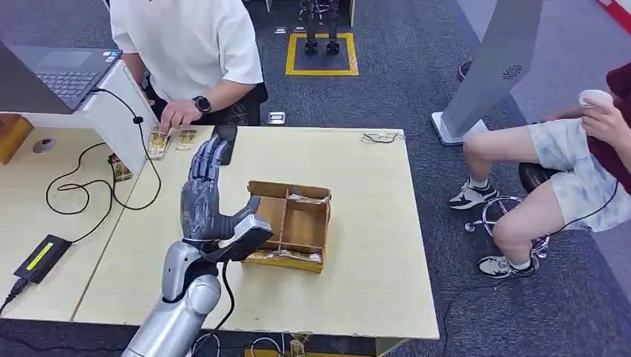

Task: Pass the card to the sensor for recognition and then transmit it.

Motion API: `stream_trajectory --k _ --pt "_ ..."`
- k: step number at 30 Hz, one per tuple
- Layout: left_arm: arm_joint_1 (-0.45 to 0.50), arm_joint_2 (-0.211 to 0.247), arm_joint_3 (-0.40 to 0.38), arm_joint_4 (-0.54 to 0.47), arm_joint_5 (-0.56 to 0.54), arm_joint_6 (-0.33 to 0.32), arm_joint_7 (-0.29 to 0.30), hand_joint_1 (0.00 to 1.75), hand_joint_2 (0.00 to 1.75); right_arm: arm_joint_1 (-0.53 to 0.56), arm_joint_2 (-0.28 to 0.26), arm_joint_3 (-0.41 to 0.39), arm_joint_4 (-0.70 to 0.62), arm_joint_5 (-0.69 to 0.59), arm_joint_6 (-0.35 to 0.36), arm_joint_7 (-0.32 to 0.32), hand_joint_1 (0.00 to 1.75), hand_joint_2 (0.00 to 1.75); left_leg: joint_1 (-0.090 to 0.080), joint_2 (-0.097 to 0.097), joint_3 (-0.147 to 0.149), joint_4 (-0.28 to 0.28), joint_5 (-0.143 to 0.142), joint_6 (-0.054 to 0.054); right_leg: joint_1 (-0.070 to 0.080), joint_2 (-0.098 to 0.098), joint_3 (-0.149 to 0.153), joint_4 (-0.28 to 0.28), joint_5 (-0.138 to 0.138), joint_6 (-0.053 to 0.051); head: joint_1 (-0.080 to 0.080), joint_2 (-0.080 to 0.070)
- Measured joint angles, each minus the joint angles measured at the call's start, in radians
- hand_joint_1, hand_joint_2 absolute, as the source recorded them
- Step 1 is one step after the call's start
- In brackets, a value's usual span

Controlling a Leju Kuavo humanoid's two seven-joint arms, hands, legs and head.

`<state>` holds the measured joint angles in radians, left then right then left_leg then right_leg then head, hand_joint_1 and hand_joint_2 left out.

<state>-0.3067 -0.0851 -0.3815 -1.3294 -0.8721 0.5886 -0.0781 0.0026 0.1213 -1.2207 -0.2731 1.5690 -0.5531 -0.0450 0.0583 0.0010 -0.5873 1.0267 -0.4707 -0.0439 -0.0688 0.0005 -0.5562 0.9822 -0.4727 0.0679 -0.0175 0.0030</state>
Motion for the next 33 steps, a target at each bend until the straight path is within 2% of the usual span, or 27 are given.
stream_trajectory --k 5,11,18,24,33 --pt "0.070 0.012 -0.015 -0.076 0.021 0.045 -0.074 0.00 1.75 0.005 0.007 -0.018 -0.014 0.000 0.002 -0.010 0.00 1.75 0.000 0.000 0.000 0.000 0.000 0.000 0.000 0.000 0.000 0.000 0.000 0.000 0.000 0.000" --pt "0.130 0.025 -0.023 -0.149 0.037 0.072 -0.127 0.00 1.75 0.008 0.013 -0.039 -0.034 0.001 0.011 -0.018 0.00 1.75 0.000 0.000 0.000 0.000 0.000 0.000 0.000 0.000 0.000 0.000 0.000 0.000 0.000 0.000" --pt "0.154 0.035 -0.036 -0.177 0.031 0.081 -0.128 0.00 1.75 0.010 0.017 -0.052 -0.045 0.001 0.012 -0.019 0.00 1.75 0.000 0.000 0.000 0.000 0.000 0.000 0.000 0.000 0.000 0.000 0.000 0.000 0.000 0.000" --pt "0.174 0.042 -0.041 -0.192 -0.037 0.100 -0.154 0.00 1.75 0.012 0.018 -0.064 -0.061 0.001 0.024 -0.029 0.00 1.75 0.000 0.000 0.000 0.000 0.000 0.000 0.000 0.000 0.000 0.000 0.000 0.000 0.000 0.000" --pt "0.190 0.073 -0.088 -0.194 -0.158 0.044 -0.114 0.00 1.75 0.016 0.018 -0.071 -0.087 0.001 0.045 -0.035 0.00 1.75 0.000 0.000 0.000 0.000 0.000 0.000 0.000 0.000 0.000 0.000 0.000 0.000 0.000 0.000"
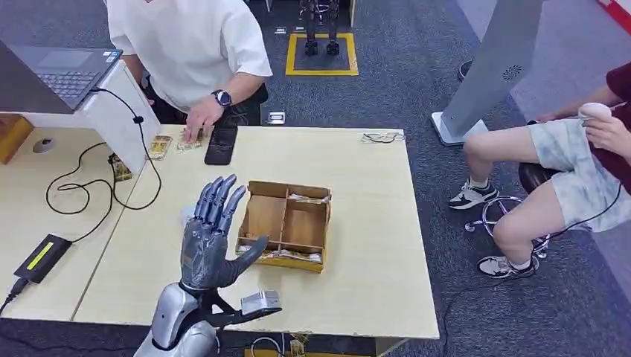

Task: Pass the card to the sensor for recognition and then transmit it.

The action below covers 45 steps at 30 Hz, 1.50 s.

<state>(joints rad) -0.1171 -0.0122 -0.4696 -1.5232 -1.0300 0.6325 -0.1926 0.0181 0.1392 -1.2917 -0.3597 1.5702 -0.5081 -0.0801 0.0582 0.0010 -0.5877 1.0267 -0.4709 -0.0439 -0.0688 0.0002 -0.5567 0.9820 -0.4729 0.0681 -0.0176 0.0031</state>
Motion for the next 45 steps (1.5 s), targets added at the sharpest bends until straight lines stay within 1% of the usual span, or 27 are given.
stream_trajectory --k 5,9,11,19,26,27,28,29,31,32,33,34,35,38,39,40,41,42,45 --pt "0.001 0.007 -0.033 0.001 -0.019 -0.033 0.015 0.00 1.75 0.001 0.000 0.000 -0.008 0.000 0.001 0.003 0.00 1.75 0.000 0.000 0.000 0.000 0.000 0.000 0.000 0.000 0.000 0.000 0.000 0.000 0.000 0.000" --pt "0.001 0.011 -0.055 0.008 -0.044 -0.086 0.055 0.00 1.75 0.000 0.000 0.000 -0.010 0.000 0.001 0.003 0.00 1.75 0.000 0.000 0.000 0.000 0.000 0.000 0.000 0.000 0.000 0.000 0.000 0.000 0.000 0.000" --pt "0.000 0.012 -0.065 0.015 -0.050 -0.101 0.065 0.00 1.75 0.000 0.000 0.000 -0.011 0.000 0.000 0.005 0.00 1.75 0.000 0.000 0.000 0.000 0.000 0.000 0.000 0.000 0.000 0.000 0.000 0.000 0.000 0.000" --pt "-0.005 0.012 -0.085 0.046 -0.067 -0.122 0.066 0.00 1.75 -0.001 0.000 0.000 -0.013 0.000 -0.001 0.003 0.00 1.75 0.000 0.000 0.000 0.000 0.000 0.000 0.000 0.000 0.000 0.000 0.000 0.000 0.000 0.000" --pt "-0.016 0.006 -0.091 0.101 -0.126 -0.127 0.134 0.00 1.75 -0.002 -0.002 0.002 -0.011 0.000 -0.007 0.007 0.00 1.75 0.000 0.000 0.000 0.000 0.000 0.000 0.000 0.000 0.000 0.000 0.000 0.000 0.000 0.000" --pt "-0.018 0.004 -0.091 0.108 -0.131 -0.127 0.138 0.23 1.75 -0.003 -0.002 0.002 -0.011 0.000 -0.008 0.007 0.00 1.75 0.000 0.000 0.000 0.000 0.000 0.000 0.000 0.000 0.000 0.000 0.000 0.000 0.000 0.000" --pt "-0.019 0.003 -0.091 0.112 -0.134 -0.126 0.138 0.35 1.75 -0.003 -0.002 0.003 -0.010 0.000 -0.008 0.007 0.00 1.75 0.000 0.000 0.000 0.000 0.000 0.000 0.000 0.000 0.000 0.000 0.000 0.000 0.000 0.000" --pt "-0.021 0.003 -0.091 0.116 -0.135 -0.126 0.138 0.23 1.75 -0.004 -0.002 0.003 -0.010 0.000 -0.008 0.007 0.00 1.75 0.000 0.000 0.000 0.000 0.000 0.000 0.000 0.000 0.000 0.000 0.000 0.000 0.000 0.000" --pt "-0.026 0.003 -0.091 0.125 -0.143 -0.126 0.144 0.23 1.75 -0.005 -0.003 0.004 -0.007 0.000 -0.009 0.007 0.00 1.75 0.000 0.000 0.000 0.000 0.000 0.000 0.000 0.000 0.000 0.000 0.000 0.000 0.000 0.000" --pt "-0.028 0.002 -0.091 0.130 -0.153 -0.126 0.159 0.77 1.75 -0.006 -0.003 0.005 -0.006 0.000 -0.010 0.007 0.00 1.75 0.000 0.000 0.000 0.000 0.000 0.000 0.000 0.000 0.000 0.000 0.000 0.000 0.000 0.000" --pt "-0.030 0.002 -0.091 0.137 -0.160 -0.126 0.168 1.34 1.75 -0.006 -0.003 0.006 -0.005 0.000 -0.011 0.007 0.00 1.75 0.000 0.000 0.000 0.000 0.000 0.000 0.000 0.000 0.000 0.000 0.000 0.000 0.000 0.000" --pt "-0.032 0.000 -0.091 0.144 -0.169 -0.124 0.179 0.73 1.75 -0.007 -0.003 0.008 -0.005 0.000 -0.012 0.007 0.00 1.75 0.000 0.000 0.000 0.000 0.000 0.000 0.000 0.000 0.000 0.000 0.000 0.000 0.000 0.000" --pt "-0.034 -0.003 -0.091 0.152 -0.177 -0.122 0.188 0.65 1.75 -0.007 -0.004 0.009 -0.003 0.000 -0.013 0.007 0.00 1.75 0.000 0.000 0.000 0.000 0.000 0.000 0.000 0.000 0.000 0.000 0.000 0.000 0.000 0.000" --pt "-0.041 -0.009 -0.091 0.172 -0.197 -0.120 0.203 0.65 1.75 -0.010 -0.006 0.013 0.000 0.000 -0.014 0.007 0.00 1.75 0.000 0.000 0.000 0.000 0.000 0.000 0.000 0.000 0.000 0.000 0.000 0.000 0.000 0.000" --pt "-0.042 -0.011 -0.091 0.179 -0.200 -0.120 0.203 0.82 1.75 -0.010 -0.006 0.013 0.001 0.000 -0.014 0.007 0.00 1.75 0.000 0.000 0.000 0.000 0.000 0.000 0.000 0.000 0.000 0.000 0.000 0.000 0.000 0.000" --pt "-0.042 -0.014 -0.091 0.185 -0.201 -0.120 0.204 1.12 1.75 -0.011 -0.007 0.015 0.003 0.000 -0.014 0.007 0.00 1.75 0.000 0.000 0.000 0.000 0.000 0.000 0.000 0.000 0.000 0.000 0.000 0.000 0.000 0.000" --pt "-0.042 -0.015 -0.091 0.188 -0.202 -0.120 0.204 1.50 1.75 -0.011 -0.008 0.016 0.003 0.000 -0.014 0.007 0.00 1.75 0.000 0.000 0.000 0.000 0.000 0.000 0.000 0.000 0.000 0.000 0.000 0.000 0.000 0.000" --pt "-0.043 -0.015 -0.091 0.193 -0.203 -0.120 0.204 1.54 1.75 -0.011 -0.008 0.016 0.003 0.000 -0.014 0.007 0.00 1.75 0.000 0.000 0.000 0.000 0.000 0.000 0.000 0.000 0.000 0.000 0.000 0.000 0.000 0.000" --pt "-0.043 -0.016 -0.091 0.204 -0.219 -0.120 0.211 1.54 1.75 -0.011 -0.009 0.017 0.005 0.000 -0.015 0.006 0.00 1.75 0.000 0.000 0.000 0.000 0.000 0.000 0.000 0.000 0.000 0.000 0.000 0.000 0.000 0.000"
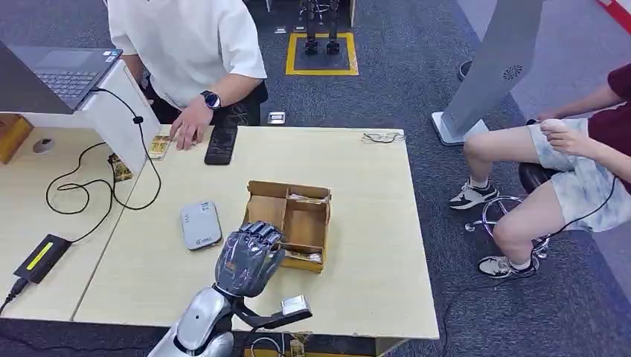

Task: Pass the card to the sensor for recognition and then transmit it.

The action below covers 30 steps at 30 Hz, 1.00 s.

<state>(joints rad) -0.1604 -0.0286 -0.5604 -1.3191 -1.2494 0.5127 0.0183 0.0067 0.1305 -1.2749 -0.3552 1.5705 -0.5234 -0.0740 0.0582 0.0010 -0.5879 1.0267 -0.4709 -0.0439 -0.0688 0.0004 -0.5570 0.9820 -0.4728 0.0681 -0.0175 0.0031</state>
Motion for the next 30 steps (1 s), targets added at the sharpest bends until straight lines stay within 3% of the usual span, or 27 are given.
stream_trajectory --k 4,5,6,7,8,10,12,13,14,18,20,21,30 --pt "0.000 -0.003 0.000 0.013 -0.013 0.000 0.012 1.61 1.75 0.000 -0.001 0.001 0.001 0.000 -0.002 -0.002 0.00 1.75 0.000 0.000 0.000 0.000 0.000 0.000 0.000 0.000 0.000 0.000 0.000 0.000 0.000 0.000" --pt "-0.001 -0.005 0.000 0.014 -0.013 0.000 0.013 1.50 1.75 0.000 -0.001 0.001 0.002 0.000 -0.002 -0.002 0.00 1.75 0.000 0.000 0.000 0.000 0.000 0.000 0.000 0.000 0.000 0.000 0.000 0.000 0.000 0.000" --pt "-0.001 -0.005 0.000 0.016 -0.013 0.000 0.013 1.01 1.75 0.000 -0.002 0.001 0.002 0.000 -0.002 -0.002 0.00 1.75 0.000 0.000 0.000 0.000 0.000 0.000 0.000 0.000 0.000 0.000 0.000 0.000 0.000 0.000" --pt "-0.001 -0.006 0.000 0.017 -0.013 0.000 0.013 0.65 1.75 0.000 -0.002 0.001 0.003 0.000 -0.002 -0.002 0.00 1.75 0.000 0.000 0.000 0.000 0.000 0.000 0.000 0.000 0.000 0.000 0.000 0.000 0.000 0.000" --pt "-0.001 -0.006 0.000 0.019 -0.018 -0.002 0.013 0.56 1.75 0.000 -0.002 0.001 0.003 0.000 -0.002 -0.002 0.00 1.75 0.000 0.000 0.000 0.000 0.000 0.000 0.000 0.000 0.000 0.000 0.000 0.000 0.000 0.000" --pt "-0.001 -0.006 0.000 0.025 -0.027 -0.008 0.015 0.23 1.75 0.000 -0.002 0.002 0.003 0.000 -0.002 -0.003 0.00 1.75 0.000 0.000 0.000 0.000 0.000 0.000 0.000 0.000 0.000 0.000 0.000 0.000 0.000 0.000" --pt "-0.001 -0.009 0.000 0.035 -0.033 -0.015 0.015 0.23 1.75 -0.001 -0.002 0.003 0.005 0.000 -0.002 -0.003 0.00 1.75 0.000 0.000 0.000 0.000 0.000 0.000 0.000 0.000 0.000 0.000 0.000 0.000 0.000 0.000" --pt "-0.001 -0.012 0.000 0.042 -0.036 -0.021 0.015 0.45 1.75 -0.002 -0.002 0.003 0.006 0.000 -0.003 -0.003 0.00 1.75 0.000 0.000 0.000 0.000 0.000 0.000 0.000 0.000 0.000 0.000 0.000 0.000 0.000 0.000" --pt "-0.001 -0.015 0.000 0.049 -0.041 -0.023 0.016 0.51 1.75 -0.002 -0.002 0.003 0.006 0.000 -0.004 -0.003 0.00 1.75 0.000 0.000 0.000 0.000 0.000 0.000 0.000 0.000 0.000 0.000 0.000 0.000 0.000 0.000" --pt "-0.001 -0.025 0.000 0.075 -0.051 -0.033 0.017 0.47 1.75 -0.004 -0.003 0.006 0.008 0.000 -0.005 -0.003 0.00 1.75 0.000 0.000 0.000 0.000 0.000 0.000 0.000 0.000 0.000 0.000 0.000 0.000 0.000 0.000" --pt "-0.001 -0.029 0.000 0.086 -0.054 -0.038 0.018 0.07 1.75 -0.005 -0.004 0.009 0.008 0.000 -0.005 -0.003 0.00 1.75 0.000 0.000 0.000 0.000 0.000 0.000 0.000 0.000 0.000 0.000 0.000 0.000 0.000 0.000" --pt "0.000 -0.031 0.000 0.092 -0.054 -0.039 0.019 0.00 1.75 -0.006 -0.004 0.010 0.009 0.000 -0.005 -0.003 0.00 1.75 0.000 0.000 0.000 0.000 0.000 0.000 0.000 0.000 0.000 0.000 0.000 0.000 0.000 0.000" --pt "0.000 -0.048 -0.001 0.122 -0.058 -0.030 0.045 0.00 1.75 -0.007 -0.008 0.017 0.014 0.000 -0.015 0.000 0.00 1.75 0.000 0.000 0.000 0.000 0.000 0.000 0.000 0.000 0.000 0.000 0.000 0.000 0.000 0.000"
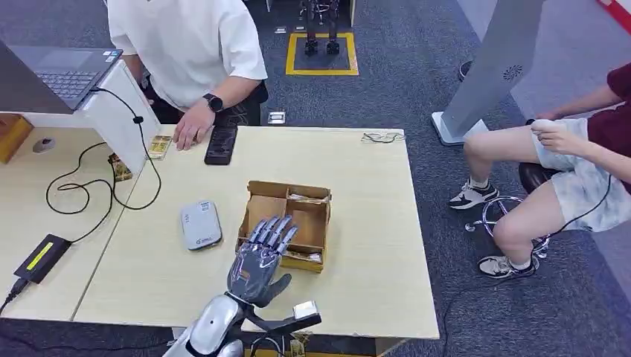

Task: Pass the card to the sensor for recognition and then transmit it.

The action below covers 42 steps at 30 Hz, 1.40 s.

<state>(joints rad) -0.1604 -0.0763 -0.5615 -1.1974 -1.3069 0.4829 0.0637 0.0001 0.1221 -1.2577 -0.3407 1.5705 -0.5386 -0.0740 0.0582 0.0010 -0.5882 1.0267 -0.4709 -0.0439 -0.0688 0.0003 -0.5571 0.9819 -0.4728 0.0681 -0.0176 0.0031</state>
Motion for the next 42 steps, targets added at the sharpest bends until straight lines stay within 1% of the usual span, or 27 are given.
stream_trajectory --k 8,12,18,22,34,42 --pt "0.000 -0.003 0.000 0.002 -0.006 0.005 0.007 0.00 1.75 0.000 0.000 0.006 0.003 0.000 -0.001 0.001 0.00 1.75 0.000 0.000 0.000 0.000 0.000 0.000 0.000 0.000 0.000 0.000 0.000 0.000 0.000 0.000" --pt "-0.003 -0.015 0.000 0.003 -0.006 0.018 0.025 0.00 1.75 0.000 -0.001 0.011 0.003 0.000 -0.005 0.002 0.00 1.75 0.000 0.000 0.000 0.000 0.000 0.000 0.000 0.000 0.000 0.000 0.000 0.000 0.000 0.000" --pt "-0.017 -0.024 0.000 0.003 -0.003 0.023 0.026 0.00 1.75 0.000 -0.002 0.014 0.005 0.000 -0.007 0.003 0.00 1.75 0.000 0.000 0.000 0.000 0.000 0.000 0.000 0.000 0.000 0.000 0.000 0.000 0.000 0.000" --pt "-0.031 -0.026 0.000 0.003 0.000 0.023 0.039 0.00 1.75 0.000 -0.003 0.018 0.009 0.000 -0.008 0.006 0.00 1.75 0.000 0.000 0.000 0.000 0.000 0.000 0.000 0.000 0.000 0.000 0.000 0.000 0.000 0.000" --pt "-0.070 -0.039 0.000 0.004 0.012 0.014 0.042 0.00 1.75 -0.001 -0.011 0.039 0.019 0.000 -0.010 0.011 0.00 1.75 0.000 0.000 0.000 0.000 0.000 0.000 0.000 0.000 0.000 0.000 0.000 0.000 0.000 0.000" --pt "-0.109 -0.052 0.000 0.044 0.007 0.004 0.059 0.00 1.75 -0.009 -0.020 0.059 0.033 0.000 -0.019 0.015 0.00 1.75 0.000 0.000 0.000 0.000 0.000 0.000 0.000 0.000 0.000 0.000 0.000 0.000 0.000 0.000"
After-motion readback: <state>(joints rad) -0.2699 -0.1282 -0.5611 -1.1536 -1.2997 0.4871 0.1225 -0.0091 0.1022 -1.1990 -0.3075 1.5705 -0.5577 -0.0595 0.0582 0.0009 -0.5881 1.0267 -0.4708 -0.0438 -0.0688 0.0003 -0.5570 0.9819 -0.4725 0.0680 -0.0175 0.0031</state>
